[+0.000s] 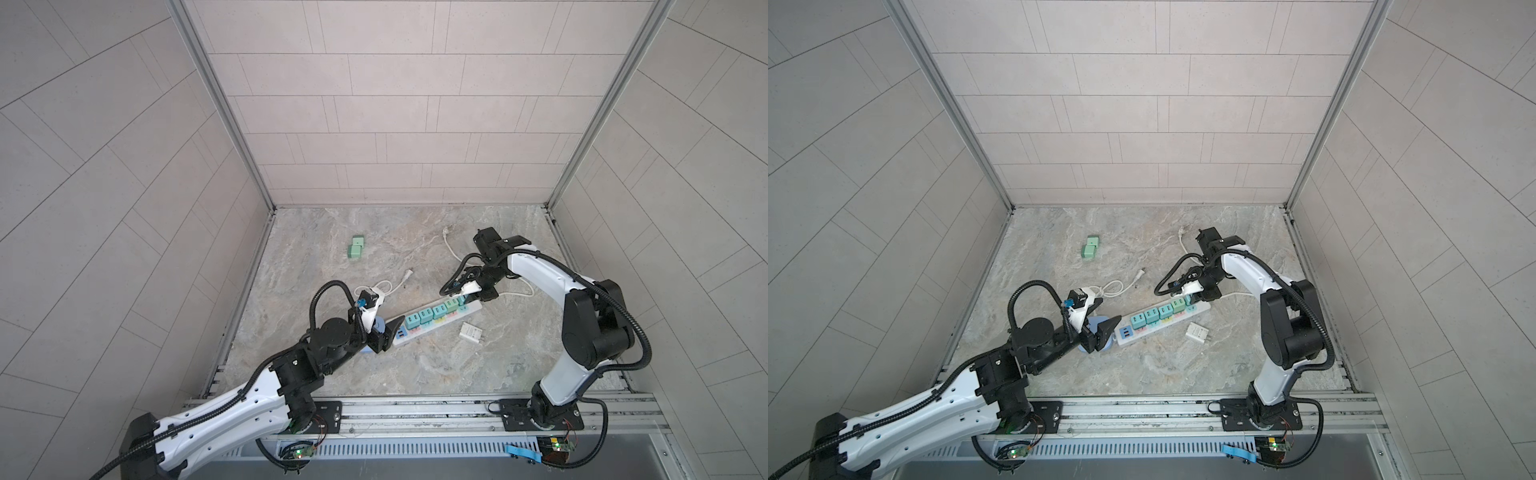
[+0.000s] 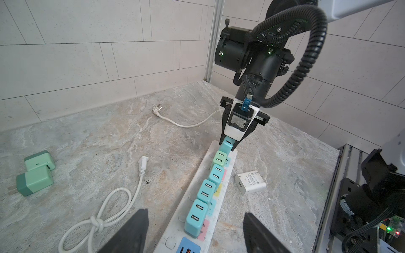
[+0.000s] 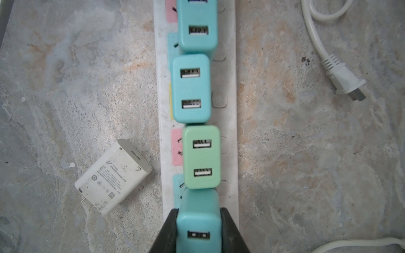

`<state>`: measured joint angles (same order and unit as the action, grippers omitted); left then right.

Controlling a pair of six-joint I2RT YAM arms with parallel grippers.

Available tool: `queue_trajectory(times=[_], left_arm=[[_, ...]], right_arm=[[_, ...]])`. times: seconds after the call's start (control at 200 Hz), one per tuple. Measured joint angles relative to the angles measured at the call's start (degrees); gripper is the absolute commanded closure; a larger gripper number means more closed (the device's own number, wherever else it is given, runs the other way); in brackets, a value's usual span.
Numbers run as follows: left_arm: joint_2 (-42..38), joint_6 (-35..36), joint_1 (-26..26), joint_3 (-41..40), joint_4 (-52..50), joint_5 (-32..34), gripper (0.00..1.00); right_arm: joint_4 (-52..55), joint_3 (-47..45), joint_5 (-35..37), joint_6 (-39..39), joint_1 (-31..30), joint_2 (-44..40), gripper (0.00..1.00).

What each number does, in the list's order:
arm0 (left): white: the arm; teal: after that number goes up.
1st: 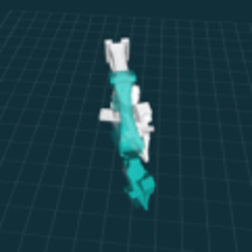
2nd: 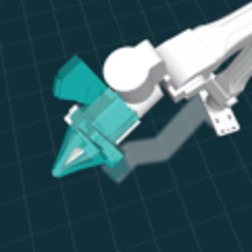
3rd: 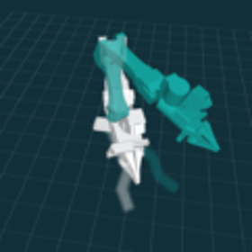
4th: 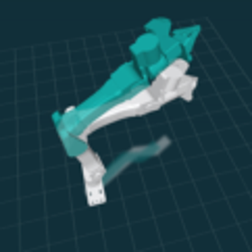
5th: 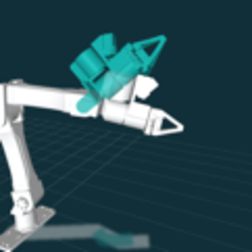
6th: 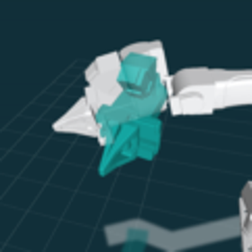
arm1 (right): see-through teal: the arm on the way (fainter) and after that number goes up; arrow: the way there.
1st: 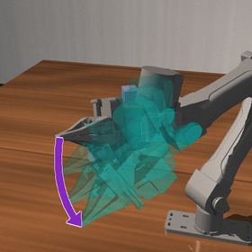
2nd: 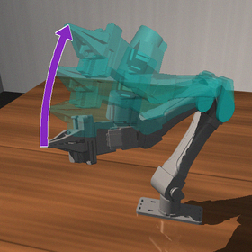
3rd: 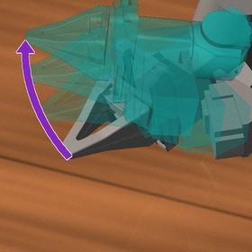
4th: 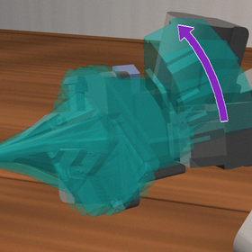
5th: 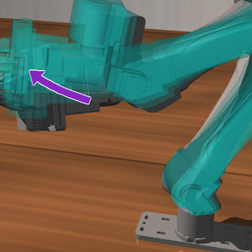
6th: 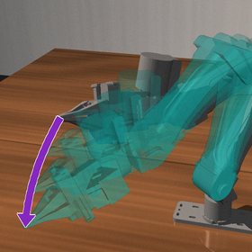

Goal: Insert plugs into power strip
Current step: Insert the plug into the socket.

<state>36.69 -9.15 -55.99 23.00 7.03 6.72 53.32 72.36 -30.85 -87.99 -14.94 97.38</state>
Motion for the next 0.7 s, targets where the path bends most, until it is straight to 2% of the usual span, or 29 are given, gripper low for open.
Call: queue_trajectory(times=[0.7], left_arm=[[-0.96, 0.02, 0.11, 0.00, -0.02, 0.00, 0.25]], right_arm=[[0.74, 0.07, -1.20, -2.29, 0.09, 2.67, 1.00]])
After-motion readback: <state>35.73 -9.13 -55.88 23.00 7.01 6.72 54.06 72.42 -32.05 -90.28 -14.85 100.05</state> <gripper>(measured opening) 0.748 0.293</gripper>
